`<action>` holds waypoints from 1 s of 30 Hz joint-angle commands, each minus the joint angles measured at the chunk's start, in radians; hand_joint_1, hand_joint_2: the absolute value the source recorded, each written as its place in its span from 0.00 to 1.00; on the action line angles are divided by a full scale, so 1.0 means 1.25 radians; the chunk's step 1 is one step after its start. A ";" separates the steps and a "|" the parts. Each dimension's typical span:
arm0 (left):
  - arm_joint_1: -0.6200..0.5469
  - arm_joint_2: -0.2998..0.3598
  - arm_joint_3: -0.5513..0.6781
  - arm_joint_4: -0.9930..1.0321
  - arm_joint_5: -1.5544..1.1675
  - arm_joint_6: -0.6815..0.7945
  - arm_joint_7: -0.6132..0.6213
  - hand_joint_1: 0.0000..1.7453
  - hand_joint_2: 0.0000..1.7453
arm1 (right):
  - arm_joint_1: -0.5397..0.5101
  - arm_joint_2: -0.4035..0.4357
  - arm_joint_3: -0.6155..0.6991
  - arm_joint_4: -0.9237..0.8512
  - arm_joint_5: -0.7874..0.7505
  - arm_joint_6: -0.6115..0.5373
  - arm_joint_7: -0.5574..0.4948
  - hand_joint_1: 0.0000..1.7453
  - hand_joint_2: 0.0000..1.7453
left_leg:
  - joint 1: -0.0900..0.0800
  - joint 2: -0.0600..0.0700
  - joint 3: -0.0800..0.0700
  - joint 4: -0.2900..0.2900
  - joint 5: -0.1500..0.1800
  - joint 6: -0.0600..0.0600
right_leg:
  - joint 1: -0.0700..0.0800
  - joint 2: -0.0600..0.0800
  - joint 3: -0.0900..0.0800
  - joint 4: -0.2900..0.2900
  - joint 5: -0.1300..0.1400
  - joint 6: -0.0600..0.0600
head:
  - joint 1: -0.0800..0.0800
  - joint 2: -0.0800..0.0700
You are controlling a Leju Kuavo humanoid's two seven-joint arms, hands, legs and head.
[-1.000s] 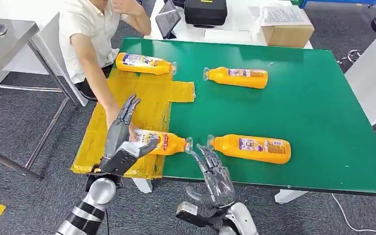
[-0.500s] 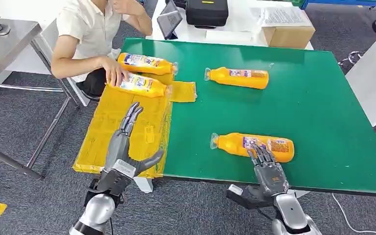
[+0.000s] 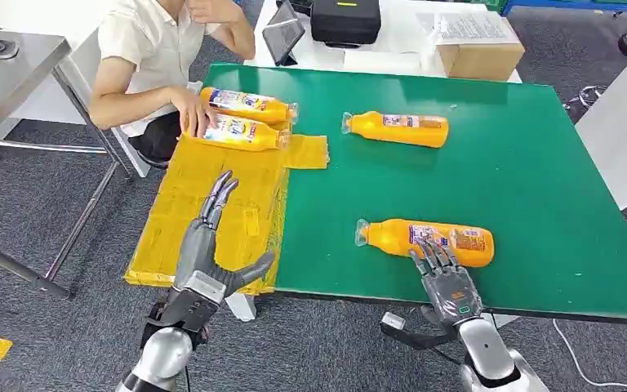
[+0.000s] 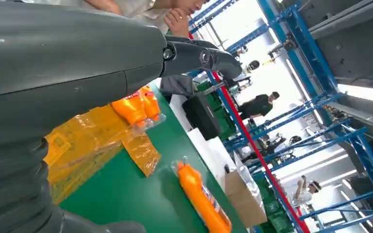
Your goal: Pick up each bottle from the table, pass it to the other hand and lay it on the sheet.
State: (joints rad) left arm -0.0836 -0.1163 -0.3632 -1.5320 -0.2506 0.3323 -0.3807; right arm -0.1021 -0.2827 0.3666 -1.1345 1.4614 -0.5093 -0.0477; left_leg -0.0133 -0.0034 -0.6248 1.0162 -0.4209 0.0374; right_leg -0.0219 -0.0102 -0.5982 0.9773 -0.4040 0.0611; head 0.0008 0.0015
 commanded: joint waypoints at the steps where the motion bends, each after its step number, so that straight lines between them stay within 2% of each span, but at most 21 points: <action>1: -0.011 0.006 -0.014 0.013 0.001 0.000 0.002 0.00 1.00 | -0.088 -0.013 0.020 0.006 0.004 -0.025 0.006 0.00 1.00 | 0.001 0.005 0.001 0.001 -0.001 -0.002 | 0.001 0.005 -0.001 0.001 0.000 -0.002 | 0.000 0.000; 5: -0.019 0.006 -0.022 0.031 0.000 -0.001 -0.001 0.00 1.00 | -0.082 -0.002 0.021 0.001 0.021 -0.100 0.001 0.00 1.00 | 0.000 0.003 0.001 0.000 -0.001 -0.001 | 0.000 0.003 -0.001 0.001 0.000 -0.001 | 0.000 0.000; 11: -0.022 0.008 -0.031 0.038 -0.004 -0.001 -0.005 0.00 1.00 | -0.065 0.007 0.006 -0.042 0.052 -0.150 0.011 0.00 1.00 | 0.000 0.005 -0.001 0.000 0.000 -0.002 | 0.000 0.004 -0.004 0.001 0.001 -0.002 | 0.000 0.000; 14: -0.019 0.010 -0.035 0.035 -0.007 -0.005 -0.006 0.00 1.00 | -0.056 0.008 -0.009 -0.061 0.053 -0.149 0.015 0.00 1.00 | 0.000 0.006 -0.003 0.000 0.000 -0.002 | 0.000 0.004 -0.006 0.001 0.003 -0.003 | 0.000 0.000; 20: -0.013 0.015 -0.034 0.024 -0.009 -0.018 0.002 0.00 1.00 | -0.026 0.026 -0.008 -0.114 -0.012 -0.147 -0.034 0.00 1.00 | 0.002 0.010 0.000 0.001 -0.002 -0.004 | 0.002 0.008 -0.005 0.002 0.002 -0.005 | 0.000 0.000; 23: -0.013 0.015 -0.034 0.024 -0.009 -0.018 0.002 0.00 1.00 | -0.026 0.026 -0.008 -0.114 -0.012 -0.147 -0.034 0.00 1.00 | 0.002 0.006 0.000 0.000 0.001 -0.003 | 0.002 0.003 -0.004 0.000 0.001 -0.004 | 0.001 0.000; 26: -0.013 0.015 -0.034 0.024 -0.009 -0.018 0.002 0.00 1.00 | -0.026 0.026 -0.008 -0.114 -0.012 -0.147 -0.034 0.00 1.00 | 0.003 0.005 0.002 0.000 0.000 -0.004 | 0.002 0.004 -0.001 0.000 0.000 -0.005 | 0.000 0.000; 30: -0.014 0.014 -0.033 0.028 -0.009 -0.022 0.005 0.00 1.00 | -0.027 0.027 -0.007 -0.109 -0.018 -0.142 -0.039 0.00 1.00 | 0.002 0.005 -0.001 0.000 0.001 -0.002 | 0.002 0.004 -0.004 0.000 0.001 -0.003 | 0.000 0.000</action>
State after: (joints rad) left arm -0.0818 -0.1163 -0.3929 -1.5320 -0.2640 0.3101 -0.3822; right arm -0.1104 -0.2701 0.3620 -1.2783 1.4511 -0.6939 -0.0862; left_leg -0.0118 0.0019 -0.6283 1.0163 -0.4187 0.0366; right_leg -0.0205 -0.0071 -0.6048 0.9783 -0.4014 0.0587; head 0.0008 0.0015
